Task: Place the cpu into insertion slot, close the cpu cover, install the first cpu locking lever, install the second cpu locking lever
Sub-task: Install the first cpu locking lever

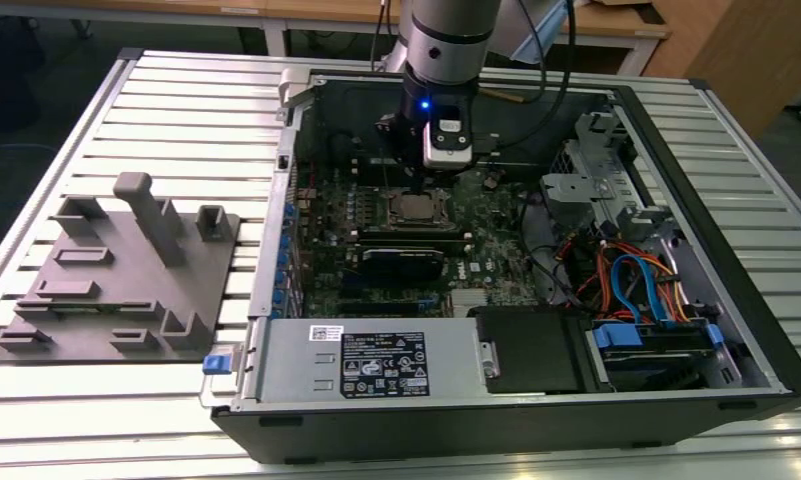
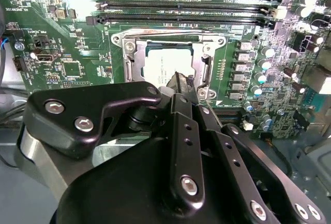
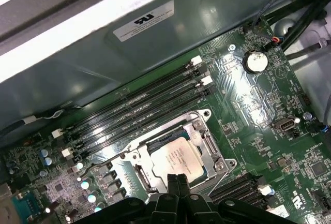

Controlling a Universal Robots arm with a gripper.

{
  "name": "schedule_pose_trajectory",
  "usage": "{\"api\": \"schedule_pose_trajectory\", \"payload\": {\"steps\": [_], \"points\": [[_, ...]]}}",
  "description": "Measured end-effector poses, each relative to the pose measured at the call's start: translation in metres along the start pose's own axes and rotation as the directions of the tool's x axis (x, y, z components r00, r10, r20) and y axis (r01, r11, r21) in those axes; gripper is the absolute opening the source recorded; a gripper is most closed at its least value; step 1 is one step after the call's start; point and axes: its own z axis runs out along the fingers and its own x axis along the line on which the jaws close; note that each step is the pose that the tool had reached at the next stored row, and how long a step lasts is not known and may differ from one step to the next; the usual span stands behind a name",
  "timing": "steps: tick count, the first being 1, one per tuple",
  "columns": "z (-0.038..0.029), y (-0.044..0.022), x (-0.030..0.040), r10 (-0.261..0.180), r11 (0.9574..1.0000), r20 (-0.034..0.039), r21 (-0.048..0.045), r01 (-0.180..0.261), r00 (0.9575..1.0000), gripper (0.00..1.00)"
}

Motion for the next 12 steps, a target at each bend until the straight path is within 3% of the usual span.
{"api": "schedule_pose_trajectory", "payload": {"steps": [12], "points": [[0.0000,0.0000,0.0000,-0.004,1.0000,0.0002,-0.0001,0.004,1.0000,0.10]]}}
